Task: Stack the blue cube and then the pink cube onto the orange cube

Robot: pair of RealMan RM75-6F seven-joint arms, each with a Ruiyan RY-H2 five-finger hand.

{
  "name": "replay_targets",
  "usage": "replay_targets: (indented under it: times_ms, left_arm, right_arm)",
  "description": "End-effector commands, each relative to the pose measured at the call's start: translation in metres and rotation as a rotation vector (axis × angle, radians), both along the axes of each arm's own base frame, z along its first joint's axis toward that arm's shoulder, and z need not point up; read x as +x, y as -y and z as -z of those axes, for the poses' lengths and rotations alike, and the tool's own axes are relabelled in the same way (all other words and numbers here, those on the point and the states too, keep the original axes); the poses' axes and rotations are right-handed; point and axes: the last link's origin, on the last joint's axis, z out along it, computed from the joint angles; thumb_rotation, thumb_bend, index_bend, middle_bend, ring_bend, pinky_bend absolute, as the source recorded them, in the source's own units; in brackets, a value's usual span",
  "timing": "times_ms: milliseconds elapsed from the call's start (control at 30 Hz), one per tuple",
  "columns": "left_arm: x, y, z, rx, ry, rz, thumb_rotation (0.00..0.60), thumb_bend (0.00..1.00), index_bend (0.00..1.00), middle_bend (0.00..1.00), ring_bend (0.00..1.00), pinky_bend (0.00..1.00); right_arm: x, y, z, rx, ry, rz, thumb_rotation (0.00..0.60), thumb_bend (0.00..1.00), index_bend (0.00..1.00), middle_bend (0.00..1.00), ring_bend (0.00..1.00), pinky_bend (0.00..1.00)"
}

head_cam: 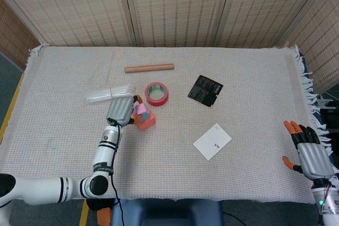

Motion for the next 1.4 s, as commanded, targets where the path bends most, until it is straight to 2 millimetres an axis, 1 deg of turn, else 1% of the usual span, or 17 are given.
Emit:
replay_targets:
  times_ms: [33,233,300,400,500,800,1133,1333,1400]
  left_arm:
    - [0.001,0.000,0.001,-0.002,0.005,0.003,0.600,0.34,0.47,1.00,1.00,1.00]
    - [0.000,0.002,0.001,-0.007,-0.001,0.007,0.600,0.34,0.46,1.00,1.00,1.00]
    - [-0.001,0.002,0.001,-0.006,-0.004,0.008,0.600,0.34,0.42,1.00,1.00,1.00]
    - [0.000,0.001,0.001,0.004,-0.007,0.014,0.600,0.34,0.33,1.00,1.00,1.00]
    - [0.000,0.001,0.000,0.006,0.000,0.017,0.600,0.34,0.29,1.00,1.00,1.00]
    - [-0.002,0.002,0.001,0.006,-0.003,0.019,0.600,0.34,0.28,1.00,1.00,1.00]
    - [-0.002,0.008,-0.003,0.013,0.003,0.038,0.600,0.34,0.27,1.00,1.00,1.00]
    - [-0.005,0.014,-0.007,0.002,0.016,0.044,0.600,0.34,0.24,1.00,1.00,1.00]
    - [-0.011,0.022,-0.014,-0.006,0.026,0.050,0.600,0.34,0.22,1.00,1.00,1.00]
  right_arm:
    - [0.000,0.000,-0.001,-0.002,0.000,-0.001,0.600,0.18,0.00,0.00,0.00,0.00]
    - [0.000,0.000,-0.001,0.000,-0.001,0.002,0.600,0.18,0.00,0.00,0.00,0.00]
    - [0.000,-0.001,0.000,0.002,-0.001,0.001,0.600,0.18,0.00,0.00,0.00,0.00]
    - [0.000,-0.001,-0.001,0.003,-0.001,0.001,0.600,0.18,0.00,0.00,0.00,0.00]
    - [0.000,-0.001,-0.001,0.005,-0.002,0.002,0.600,0.18,0.00,0.00,0.00,0.00]
    - [0.000,-0.001,0.000,0.007,-0.006,0.005,0.600,0.18,0.00,0.00,0.00,0.00]
    - [0.000,-0.001,0.002,0.012,-0.008,0.004,0.600,0.18,0.00,0.00,0.00,0.00]
    - [0.001,-0.001,0.002,0.008,-0.008,-0.001,0.600,0.18,0.00,0.00,0.00,0.00]
    - [0.001,-0.001,0.002,0.003,-0.006,-0.011,0.600,0.18,0.00,0.00,0.00,0.00]
